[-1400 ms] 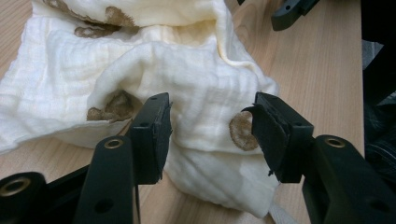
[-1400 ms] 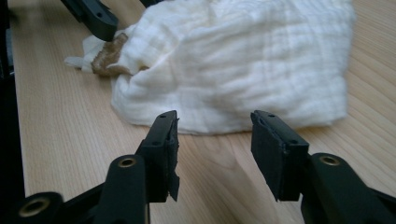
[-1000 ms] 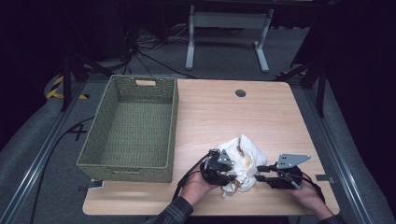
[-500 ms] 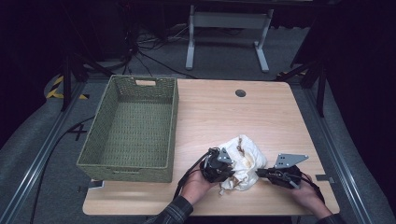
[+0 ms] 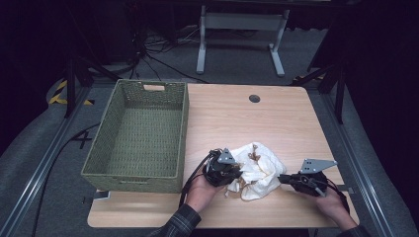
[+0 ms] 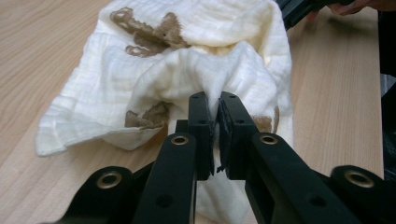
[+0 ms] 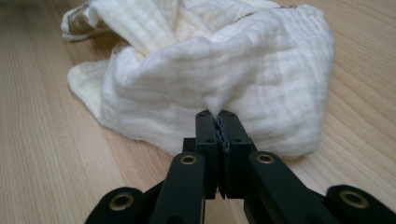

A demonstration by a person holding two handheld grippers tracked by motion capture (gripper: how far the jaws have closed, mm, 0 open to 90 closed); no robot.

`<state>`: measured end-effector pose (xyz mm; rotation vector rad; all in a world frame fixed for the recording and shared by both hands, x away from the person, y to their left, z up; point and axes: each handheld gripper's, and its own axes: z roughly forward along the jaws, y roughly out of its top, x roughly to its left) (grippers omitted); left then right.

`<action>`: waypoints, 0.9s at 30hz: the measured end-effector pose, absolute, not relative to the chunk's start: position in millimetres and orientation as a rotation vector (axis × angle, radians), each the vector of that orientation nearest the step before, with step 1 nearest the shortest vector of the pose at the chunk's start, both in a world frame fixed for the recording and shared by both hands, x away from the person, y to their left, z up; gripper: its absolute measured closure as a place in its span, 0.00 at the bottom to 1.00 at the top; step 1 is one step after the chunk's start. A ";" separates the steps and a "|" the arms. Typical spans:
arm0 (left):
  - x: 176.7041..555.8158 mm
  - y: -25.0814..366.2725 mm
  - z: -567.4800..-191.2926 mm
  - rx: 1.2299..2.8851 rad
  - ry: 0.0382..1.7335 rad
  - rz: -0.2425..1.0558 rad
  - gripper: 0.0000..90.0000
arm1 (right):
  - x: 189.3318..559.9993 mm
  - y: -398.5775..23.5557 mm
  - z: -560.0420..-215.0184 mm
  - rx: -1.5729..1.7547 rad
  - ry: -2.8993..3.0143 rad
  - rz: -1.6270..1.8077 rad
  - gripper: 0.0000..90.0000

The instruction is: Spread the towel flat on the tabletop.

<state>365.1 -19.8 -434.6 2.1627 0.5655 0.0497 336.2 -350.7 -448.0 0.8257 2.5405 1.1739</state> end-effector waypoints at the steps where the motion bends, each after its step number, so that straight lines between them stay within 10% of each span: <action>1: 365.9 -17.7 -434.4 2.157 0.567 0.062 0.94 | 336.7 -354.6 -447.6 0.837 2.538 1.172 0.98; 27: 376.1 5.3 -430.0 2.069 0.693 0.093 0.94 | 352.1 -416.2 -446.2 1.021 2.450 1.072 0.98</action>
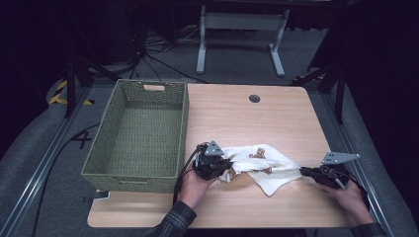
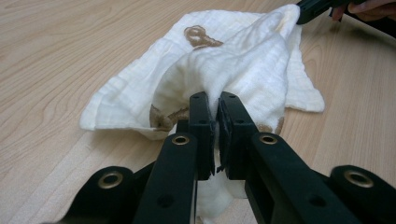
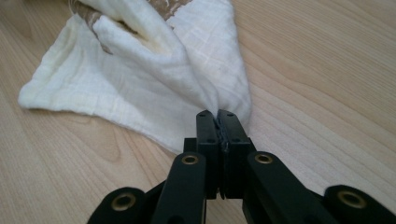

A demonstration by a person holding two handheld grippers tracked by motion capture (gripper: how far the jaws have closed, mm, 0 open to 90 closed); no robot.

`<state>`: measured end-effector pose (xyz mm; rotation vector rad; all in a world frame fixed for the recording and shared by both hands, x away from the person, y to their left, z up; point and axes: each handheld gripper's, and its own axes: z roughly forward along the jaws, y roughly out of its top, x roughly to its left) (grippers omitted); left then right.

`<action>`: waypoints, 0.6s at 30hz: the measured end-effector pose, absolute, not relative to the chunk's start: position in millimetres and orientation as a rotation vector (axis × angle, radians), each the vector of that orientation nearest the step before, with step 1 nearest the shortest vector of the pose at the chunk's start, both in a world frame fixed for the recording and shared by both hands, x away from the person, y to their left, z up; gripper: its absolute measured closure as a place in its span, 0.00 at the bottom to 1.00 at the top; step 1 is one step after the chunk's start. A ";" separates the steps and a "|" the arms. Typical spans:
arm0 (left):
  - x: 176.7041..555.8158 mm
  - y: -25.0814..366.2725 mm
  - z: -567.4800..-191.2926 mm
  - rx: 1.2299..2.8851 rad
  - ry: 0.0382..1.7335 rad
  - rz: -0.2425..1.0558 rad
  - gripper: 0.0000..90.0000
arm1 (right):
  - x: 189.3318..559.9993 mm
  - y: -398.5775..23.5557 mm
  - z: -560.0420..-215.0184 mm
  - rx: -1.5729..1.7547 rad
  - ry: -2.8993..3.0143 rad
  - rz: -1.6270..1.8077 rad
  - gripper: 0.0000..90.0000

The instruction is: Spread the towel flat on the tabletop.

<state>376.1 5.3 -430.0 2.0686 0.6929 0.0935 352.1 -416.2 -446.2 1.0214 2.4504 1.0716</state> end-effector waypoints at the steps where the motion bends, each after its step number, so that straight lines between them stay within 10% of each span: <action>1: 376.3 4.8 -430.3 2.068 0.694 0.094 0.94 | 352.8 -417.6 -445.9 1.031 2.440 1.080 0.98; 18: 377.7 0.8 -433.7 2.089 0.681 0.081 0.94 | 334.5 -350.1 -438.9 0.781 2.571 1.257 0.79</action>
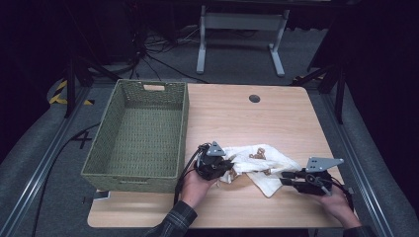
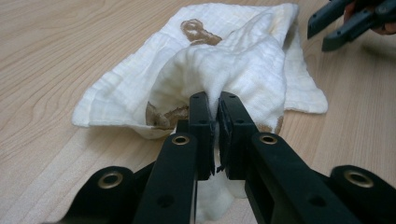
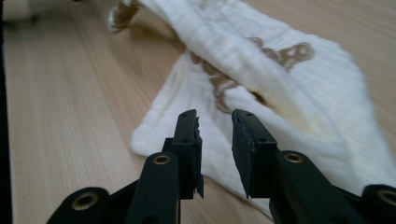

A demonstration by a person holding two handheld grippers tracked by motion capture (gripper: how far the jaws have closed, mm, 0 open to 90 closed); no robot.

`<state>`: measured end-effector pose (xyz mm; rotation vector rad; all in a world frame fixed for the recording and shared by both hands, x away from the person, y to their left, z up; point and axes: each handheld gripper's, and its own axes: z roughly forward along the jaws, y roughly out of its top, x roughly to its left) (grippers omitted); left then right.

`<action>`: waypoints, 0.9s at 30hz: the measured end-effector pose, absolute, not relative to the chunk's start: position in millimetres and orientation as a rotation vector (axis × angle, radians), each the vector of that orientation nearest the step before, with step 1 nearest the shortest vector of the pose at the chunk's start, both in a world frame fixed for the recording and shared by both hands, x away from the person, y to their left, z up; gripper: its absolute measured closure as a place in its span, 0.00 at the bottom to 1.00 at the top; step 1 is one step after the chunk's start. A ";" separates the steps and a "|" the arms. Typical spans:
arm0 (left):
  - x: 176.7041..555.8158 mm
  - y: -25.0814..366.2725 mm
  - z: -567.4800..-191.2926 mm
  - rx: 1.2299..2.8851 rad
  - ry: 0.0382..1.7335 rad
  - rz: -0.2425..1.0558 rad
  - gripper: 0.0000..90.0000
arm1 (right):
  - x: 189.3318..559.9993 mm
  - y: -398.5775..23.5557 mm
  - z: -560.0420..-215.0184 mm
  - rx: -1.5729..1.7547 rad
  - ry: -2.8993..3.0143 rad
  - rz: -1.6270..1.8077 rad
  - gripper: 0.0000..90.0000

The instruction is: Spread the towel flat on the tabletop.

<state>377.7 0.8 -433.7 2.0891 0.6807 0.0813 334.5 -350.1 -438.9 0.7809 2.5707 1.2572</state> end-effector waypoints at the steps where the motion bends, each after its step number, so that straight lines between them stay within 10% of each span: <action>1: 377.5 0.2 -434.1 2.083 0.681 0.080 0.94 | 334.1 -345.3 -440.1 0.769 2.586 1.254 0.79; 12: 377.4 0.2 -434.5 2.089 0.686 0.077 0.94 | 332.7 -312.4 -455.1 0.662 2.725 1.176 0.76; 19: 376.6 0.2 -434.6 2.089 0.689 0.078 0.94 | 333.5 -313.1 -458.3 0.653 2.733 1.121 0.99; 27: 376.5 0.9 -433.1 2.087 0.686 0.085 0.94 | 333.3 -327.5 -452.3 0.672 2.710 1.124 0.99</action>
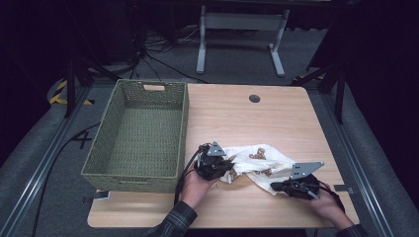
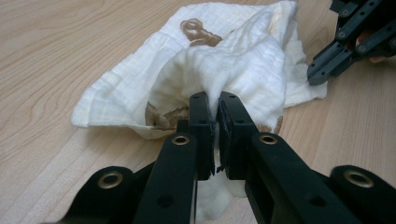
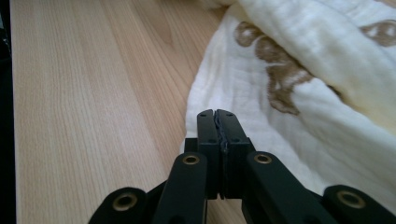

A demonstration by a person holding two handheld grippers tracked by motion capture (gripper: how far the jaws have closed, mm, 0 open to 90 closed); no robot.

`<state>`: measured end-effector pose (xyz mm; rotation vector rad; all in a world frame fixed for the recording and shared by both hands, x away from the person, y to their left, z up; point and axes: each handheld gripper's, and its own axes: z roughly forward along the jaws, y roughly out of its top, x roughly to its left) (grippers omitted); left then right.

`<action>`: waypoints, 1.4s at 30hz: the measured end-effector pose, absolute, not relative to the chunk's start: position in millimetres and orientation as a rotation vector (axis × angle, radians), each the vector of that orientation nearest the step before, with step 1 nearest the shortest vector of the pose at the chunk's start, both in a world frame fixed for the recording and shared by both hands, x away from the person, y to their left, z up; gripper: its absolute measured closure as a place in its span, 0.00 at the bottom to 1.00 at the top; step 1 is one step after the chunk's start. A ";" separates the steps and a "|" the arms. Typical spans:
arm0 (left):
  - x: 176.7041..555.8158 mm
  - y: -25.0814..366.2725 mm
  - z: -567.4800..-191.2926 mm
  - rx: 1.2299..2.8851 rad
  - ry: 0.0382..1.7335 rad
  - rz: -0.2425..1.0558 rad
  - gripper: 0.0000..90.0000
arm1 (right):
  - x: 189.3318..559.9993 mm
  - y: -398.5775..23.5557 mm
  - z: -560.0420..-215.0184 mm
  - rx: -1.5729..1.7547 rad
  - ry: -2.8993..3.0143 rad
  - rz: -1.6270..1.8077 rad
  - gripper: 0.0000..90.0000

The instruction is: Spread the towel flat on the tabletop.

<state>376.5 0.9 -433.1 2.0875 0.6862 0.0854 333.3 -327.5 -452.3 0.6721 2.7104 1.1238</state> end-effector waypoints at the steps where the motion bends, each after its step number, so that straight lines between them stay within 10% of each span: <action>1: 376.6 1.5 -432.6 2.085 0.685 0.085 0.94 | 332.9 -331.4 -451.0 0.676 2.707 1.127 0.99; 33: 404.2 -0.4 -443.3 2.145 0.847 0.231 0.94 | 314.0 -435.0 -450.2 1.000 2.529 1.038 1.00; 42: 389.5 -1.7 -431.8 2.149 0.809 0.219 0.74 | 314.5 -431.2 -447.4 0.974 2.532 1.077 0.90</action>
